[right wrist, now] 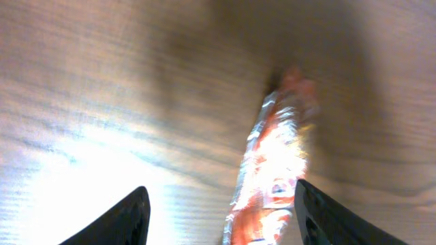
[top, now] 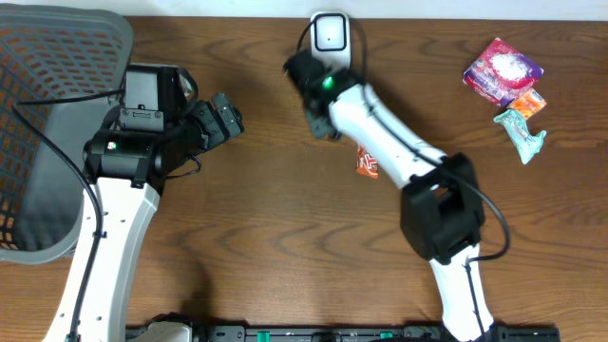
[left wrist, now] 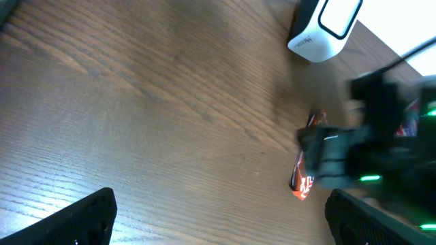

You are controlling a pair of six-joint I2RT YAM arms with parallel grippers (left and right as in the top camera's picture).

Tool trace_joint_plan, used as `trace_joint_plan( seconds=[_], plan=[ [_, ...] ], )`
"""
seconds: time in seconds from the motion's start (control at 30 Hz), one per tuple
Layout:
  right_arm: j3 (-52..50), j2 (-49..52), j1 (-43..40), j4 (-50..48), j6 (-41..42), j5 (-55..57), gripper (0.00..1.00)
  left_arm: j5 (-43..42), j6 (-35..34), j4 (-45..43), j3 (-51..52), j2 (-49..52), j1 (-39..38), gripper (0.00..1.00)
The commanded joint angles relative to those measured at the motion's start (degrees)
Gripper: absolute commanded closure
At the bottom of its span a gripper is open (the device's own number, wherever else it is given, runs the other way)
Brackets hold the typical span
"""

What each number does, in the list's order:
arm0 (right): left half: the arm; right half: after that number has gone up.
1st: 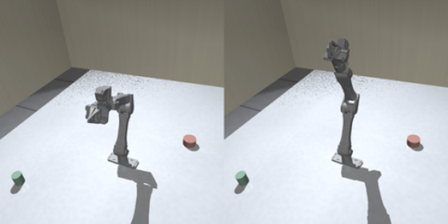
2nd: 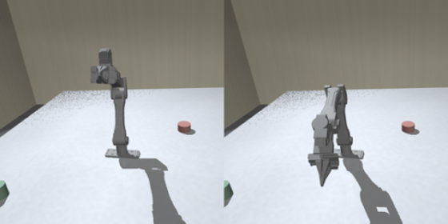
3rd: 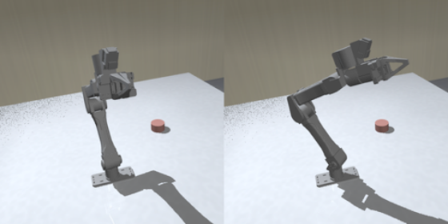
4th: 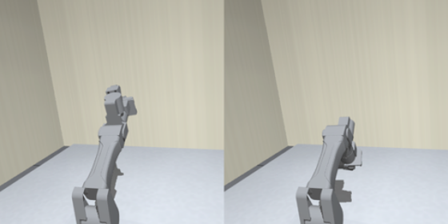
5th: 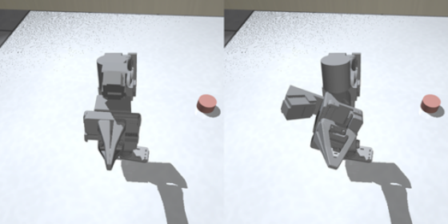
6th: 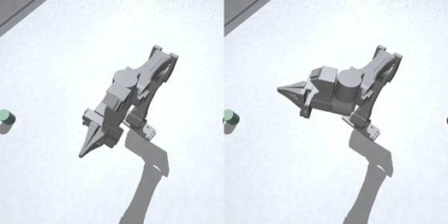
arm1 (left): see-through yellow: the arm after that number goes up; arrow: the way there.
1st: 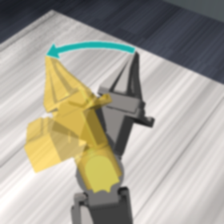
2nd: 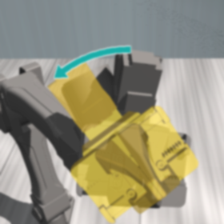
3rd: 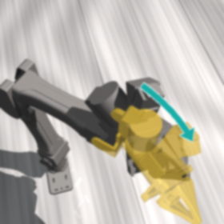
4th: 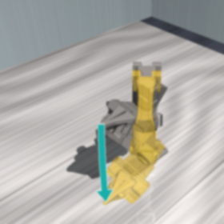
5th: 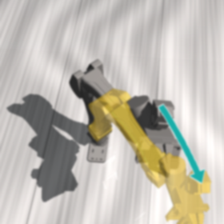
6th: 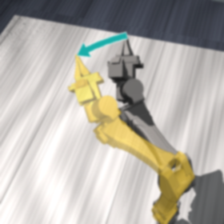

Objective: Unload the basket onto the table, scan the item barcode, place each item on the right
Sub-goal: 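Hold the red snack bar up to the white scanner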

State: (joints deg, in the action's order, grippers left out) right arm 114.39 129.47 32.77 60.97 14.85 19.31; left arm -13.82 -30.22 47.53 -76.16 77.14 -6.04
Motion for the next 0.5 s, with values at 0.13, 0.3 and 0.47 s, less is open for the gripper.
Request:
trace_joint_plan(
  seconds=[0.13,0.3,0.47],
  plan=[
    [4.48,-0.76,-10.75,13.00,-1.27,-9.55,0.42,-0.09,-0.09,0.02,-0.09,-0.22,0.24,0.02],
    [-3.50,-0.76,-14.84,7.58,-1.22,-21.57,0.35,-0.09,-0.09,0.02,-0.09,-0.22,0.24,0.02],
    [-13.27,-0.76,-15.39,-4.09,-0.44,-27.39,0.35,-0.09,-0.09,0.02,-0.09,-0.22,0.24,0.02]
  ],
)
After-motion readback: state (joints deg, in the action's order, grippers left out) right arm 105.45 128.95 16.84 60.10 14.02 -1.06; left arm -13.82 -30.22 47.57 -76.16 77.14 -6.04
